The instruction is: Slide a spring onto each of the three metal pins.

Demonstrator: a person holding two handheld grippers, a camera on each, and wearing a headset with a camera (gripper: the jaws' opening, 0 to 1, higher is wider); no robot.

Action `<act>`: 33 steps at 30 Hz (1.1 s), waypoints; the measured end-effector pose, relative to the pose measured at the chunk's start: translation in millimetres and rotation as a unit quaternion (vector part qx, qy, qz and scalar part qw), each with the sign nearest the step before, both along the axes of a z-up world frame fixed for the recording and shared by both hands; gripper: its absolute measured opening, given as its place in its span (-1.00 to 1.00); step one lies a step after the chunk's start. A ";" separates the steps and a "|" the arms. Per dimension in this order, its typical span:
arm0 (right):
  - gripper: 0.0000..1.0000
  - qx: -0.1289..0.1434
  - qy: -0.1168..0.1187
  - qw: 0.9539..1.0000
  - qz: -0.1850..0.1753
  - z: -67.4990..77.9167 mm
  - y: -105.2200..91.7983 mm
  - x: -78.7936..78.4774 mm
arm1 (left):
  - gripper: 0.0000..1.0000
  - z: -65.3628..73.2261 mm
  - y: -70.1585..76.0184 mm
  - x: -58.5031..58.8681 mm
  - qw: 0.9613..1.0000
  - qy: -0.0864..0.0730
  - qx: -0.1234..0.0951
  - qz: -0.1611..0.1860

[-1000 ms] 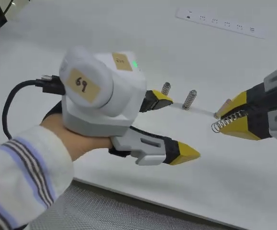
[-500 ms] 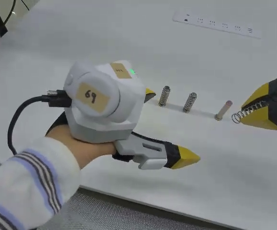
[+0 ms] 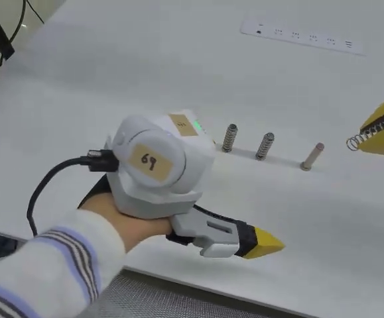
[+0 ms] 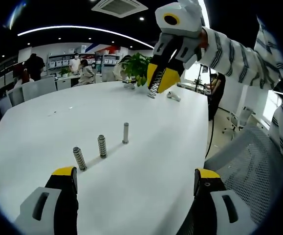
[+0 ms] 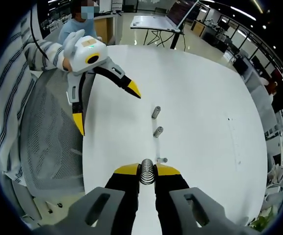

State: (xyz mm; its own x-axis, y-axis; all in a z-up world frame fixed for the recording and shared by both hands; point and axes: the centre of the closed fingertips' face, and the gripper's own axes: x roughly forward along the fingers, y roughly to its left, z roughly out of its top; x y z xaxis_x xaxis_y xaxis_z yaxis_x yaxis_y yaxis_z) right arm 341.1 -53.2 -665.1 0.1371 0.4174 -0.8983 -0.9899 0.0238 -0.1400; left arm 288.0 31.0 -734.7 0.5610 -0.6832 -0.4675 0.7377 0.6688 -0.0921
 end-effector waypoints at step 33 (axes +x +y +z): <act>-0.83 -0.103 0.063 0.991 0.060 -59.9 8.7 43.9 | 0.96 5.2 -2.4 10.5 1.000 -0.005 -0.015 0.026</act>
State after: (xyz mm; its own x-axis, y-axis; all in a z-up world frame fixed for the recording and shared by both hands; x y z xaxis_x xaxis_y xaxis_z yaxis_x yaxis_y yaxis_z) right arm 385.0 -44.5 -725.0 -0.0212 0.2292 -0.9731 -0.9939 -0.1104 -0.0044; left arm 298.4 28.7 -729.4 0.6008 -0.6668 -0.4409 0.7033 0.7031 -0.1050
